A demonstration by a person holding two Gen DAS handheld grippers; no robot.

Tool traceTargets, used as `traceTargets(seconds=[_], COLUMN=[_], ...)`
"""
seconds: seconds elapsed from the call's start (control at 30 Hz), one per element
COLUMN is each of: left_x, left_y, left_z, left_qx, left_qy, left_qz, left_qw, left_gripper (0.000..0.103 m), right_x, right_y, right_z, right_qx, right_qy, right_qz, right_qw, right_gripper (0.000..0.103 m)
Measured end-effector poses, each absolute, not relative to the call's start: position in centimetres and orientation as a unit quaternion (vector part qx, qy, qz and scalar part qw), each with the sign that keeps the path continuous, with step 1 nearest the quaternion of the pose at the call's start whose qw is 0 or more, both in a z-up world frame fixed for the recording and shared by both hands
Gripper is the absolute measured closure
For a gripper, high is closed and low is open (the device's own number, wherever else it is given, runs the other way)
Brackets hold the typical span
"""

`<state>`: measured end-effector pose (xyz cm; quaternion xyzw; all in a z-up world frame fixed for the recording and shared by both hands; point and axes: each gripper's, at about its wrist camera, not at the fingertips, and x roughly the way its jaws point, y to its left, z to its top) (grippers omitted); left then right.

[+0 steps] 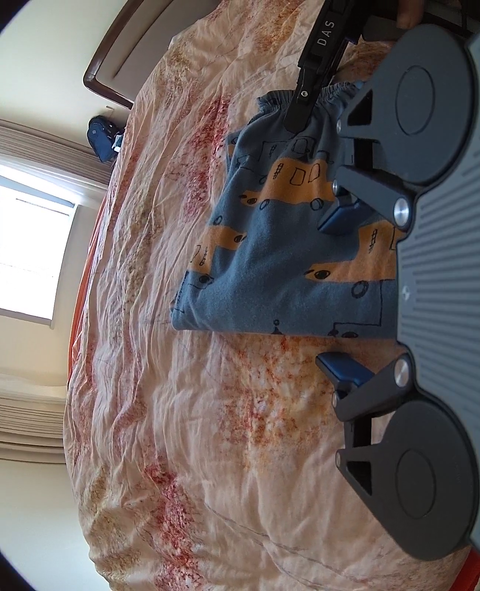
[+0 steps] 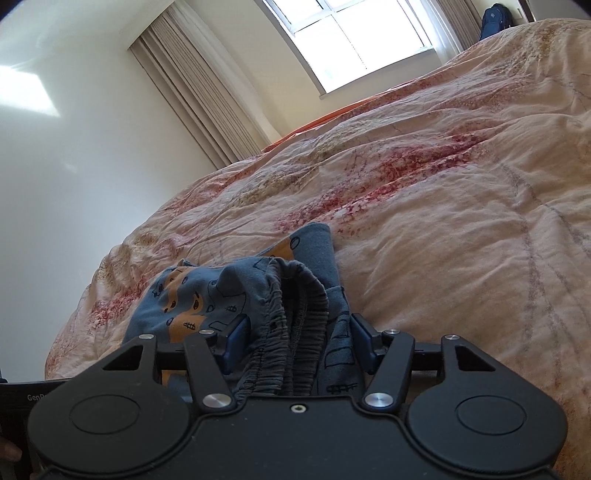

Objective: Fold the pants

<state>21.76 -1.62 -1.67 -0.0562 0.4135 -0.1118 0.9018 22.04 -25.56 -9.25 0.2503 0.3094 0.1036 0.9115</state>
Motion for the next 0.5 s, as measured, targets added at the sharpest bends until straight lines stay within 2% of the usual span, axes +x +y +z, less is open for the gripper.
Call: traceTargets(seconds=[0.07, 0.17, 0.23, 0.37, 0.43, 0.5], left_x=[21.8, 21.6, 21.5, 21.4, 21.4, 21.2], left_y=[-1.8, -2.4, -2.6, -2.7, -2.9, -3.1], left_z=[-1.7, -1.5, -1.3, -0.9, -0.8, -0.5], left_qx=[-0.061, -0.048, -0.042, -0.04, -0.036, -0.033], left_qy=[0.418, 0.417, 0.416, 0.416, 0.416, 0.413], left_qz=[-0.116, -0.111, -0.108, -0.103, -0.1, -0.096], left_qw=[0.899, 0.901, 0.902, 0.903, 0.903, 0.905], left_gripper=[0.043, 0.048, 0.059, 0.071, 0.08, 0.083], right_x=[22.1, 21.9, 21.7, 21.2, 21.0, 20.8], right_y=[-25.5, -25.5, -25.5, -25.6, -25.7, -25.6], right_z=[-9.3, -9.3, -9.4, -9.4, -9.4, -9.4], right_qx=[0.25, 0.253, 0.256, 0.259, 0.262, 0.266], right_qy=[0.309, 0.307, 0.305, 0.3, 0.296, 0.288], right_qz=[0.104, 0.104, 0.104, 0.105, 0.106, 0.106], right_qw=[0.912, 0.911, 0.911, 0.912, 0.912, 0.914], right_gripper=[0.044, 0.048, 0.052, 0.059, 0.062, 0.065])
